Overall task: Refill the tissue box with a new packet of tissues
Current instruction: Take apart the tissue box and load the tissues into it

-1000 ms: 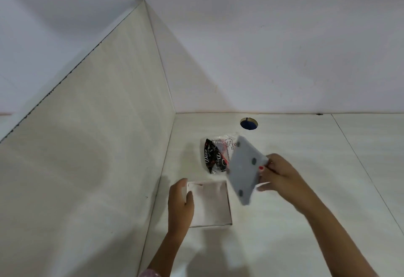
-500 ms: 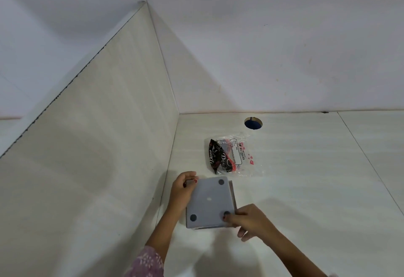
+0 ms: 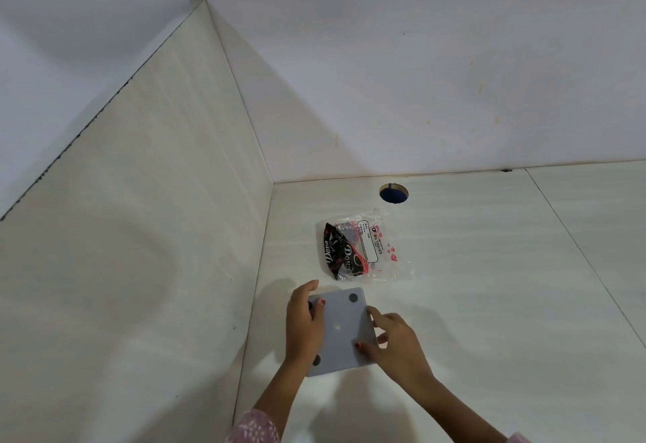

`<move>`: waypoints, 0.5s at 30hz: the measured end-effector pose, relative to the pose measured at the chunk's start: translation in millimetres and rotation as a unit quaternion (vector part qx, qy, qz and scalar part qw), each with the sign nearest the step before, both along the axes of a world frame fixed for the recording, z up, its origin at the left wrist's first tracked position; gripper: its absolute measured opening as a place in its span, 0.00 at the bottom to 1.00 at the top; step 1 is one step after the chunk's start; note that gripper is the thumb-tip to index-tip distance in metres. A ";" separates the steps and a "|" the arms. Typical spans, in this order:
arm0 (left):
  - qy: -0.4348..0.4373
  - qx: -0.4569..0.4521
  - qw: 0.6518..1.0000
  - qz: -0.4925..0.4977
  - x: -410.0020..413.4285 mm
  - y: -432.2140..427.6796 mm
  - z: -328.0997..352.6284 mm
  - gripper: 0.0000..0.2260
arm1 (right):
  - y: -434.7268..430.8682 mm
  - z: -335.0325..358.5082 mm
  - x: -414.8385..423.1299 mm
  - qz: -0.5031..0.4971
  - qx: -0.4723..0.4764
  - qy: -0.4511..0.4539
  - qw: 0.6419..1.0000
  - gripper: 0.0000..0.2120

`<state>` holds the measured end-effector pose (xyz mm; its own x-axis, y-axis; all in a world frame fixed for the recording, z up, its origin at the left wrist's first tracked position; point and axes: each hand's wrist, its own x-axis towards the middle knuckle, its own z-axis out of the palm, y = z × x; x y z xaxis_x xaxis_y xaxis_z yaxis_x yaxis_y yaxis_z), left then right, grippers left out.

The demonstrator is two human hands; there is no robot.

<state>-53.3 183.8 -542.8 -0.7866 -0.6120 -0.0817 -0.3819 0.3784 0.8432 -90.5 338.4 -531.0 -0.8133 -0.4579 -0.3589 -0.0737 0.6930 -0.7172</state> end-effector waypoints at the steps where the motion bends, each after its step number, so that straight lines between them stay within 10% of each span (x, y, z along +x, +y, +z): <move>1: -0.008 -0.012 1.000 -0.003 -1.3 1.4 -0.8 0.14 | -0.2 -0.8 -0.8 0.000 0.005 0.005 1.000 0.29; 10: -0.090 -0.074 0.991 -0.064 -4.2 -2.7 -5.8 0.19 | -3.9 -1.8 -5.8 0.015 0.037 -0.024 0.999 0.29; 15: -0.011 0.144 0.986 0.084 10.7 -12.8 -8.7 0.17 | -4.9 -3.2 -5.0 0.014 0.028 -0.032 0.999 0.29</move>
